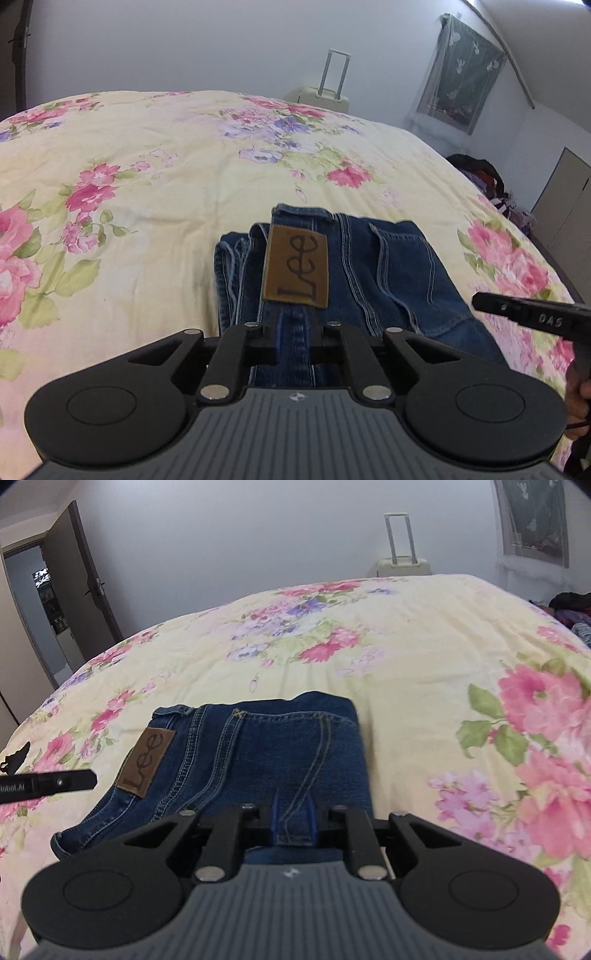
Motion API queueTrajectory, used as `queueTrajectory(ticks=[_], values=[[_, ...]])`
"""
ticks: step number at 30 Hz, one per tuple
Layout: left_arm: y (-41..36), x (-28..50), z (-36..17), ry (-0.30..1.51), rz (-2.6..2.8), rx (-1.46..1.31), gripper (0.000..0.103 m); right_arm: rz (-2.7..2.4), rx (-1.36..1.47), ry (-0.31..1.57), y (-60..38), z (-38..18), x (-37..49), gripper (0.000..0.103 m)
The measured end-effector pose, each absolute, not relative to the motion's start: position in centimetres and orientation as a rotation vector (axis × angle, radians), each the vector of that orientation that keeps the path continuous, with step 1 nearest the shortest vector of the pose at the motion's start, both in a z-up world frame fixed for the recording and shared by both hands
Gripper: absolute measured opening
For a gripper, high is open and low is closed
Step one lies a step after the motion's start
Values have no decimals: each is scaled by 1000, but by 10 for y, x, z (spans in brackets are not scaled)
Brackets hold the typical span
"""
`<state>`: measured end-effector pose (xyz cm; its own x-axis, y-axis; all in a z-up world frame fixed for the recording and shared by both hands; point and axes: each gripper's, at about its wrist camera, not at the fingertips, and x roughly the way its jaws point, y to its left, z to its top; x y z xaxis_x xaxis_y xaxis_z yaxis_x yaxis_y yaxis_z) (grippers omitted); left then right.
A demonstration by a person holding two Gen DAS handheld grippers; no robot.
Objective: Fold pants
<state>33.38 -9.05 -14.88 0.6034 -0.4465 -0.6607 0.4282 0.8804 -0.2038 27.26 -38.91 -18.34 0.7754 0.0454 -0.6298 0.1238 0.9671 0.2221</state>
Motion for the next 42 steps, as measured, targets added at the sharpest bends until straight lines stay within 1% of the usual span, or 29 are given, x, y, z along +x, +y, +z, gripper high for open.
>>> queueTrajectory(ticks=[4,5,6,7,10,12,15,18,26,28,29,30,31,32,33,34,37,42], values=[[-90,318,-155,787,-503,-5,11,-85,285,671,-392,-178,222,13],[-90,316,-158,788,-495,12,11,-92,283,667,-389,-180,210,13],[-90,315,-162,797,-484,28,14,-99,272,674,-384,-183,202,13],[-88,316,-167,813,-477,28,14,-100,252,687,-379,-185,198,13],[-87,317,-178,843,-454,50,12,-97,180,722,-365,-192,194,13],[-85,321,-187,873,-440,46,6,-96,171,775,-363,-205,196,14],[-79,325,-198,891,-444,15,6,-86,181,831,-364,-221,199,13],[-80,323,-197,894,-439,16,6,-76,215,864,-367,-233,197,13],[-62,315,-189,867,-447,-77,6,-93,253,876,-370,-229,191,14],[-56,310,-179,835,-440,-100,11,-102,256,866,-370,-222,185,15],[-54,308,-173,815,-446,-113,22,-105,258,856,-370,-218,182,18],[-51,307,-168,793,-449,-125,47,-111,262,834,-370,-213,176,23],[-49,306,-164,771,-442,-132,65,-121,270,805,-371,-208,171,39],[-47,306,-162,741,-437,-143,92,-124,288,767,-373,-203,167,49],[-44,308,-162,725,-437,-157,96,-120,317,719,-377,-198,163,62],[-42,314,-163,735,-441,-177,95,-112,347,670,-381,-194,161,66],[-34,335,-174,782,-441,-266,95,-113,431,598,-399,-192,169,69],[-20,368,-196,821,-479,-460,95,-57,736,620,-441,-219,203,69]])
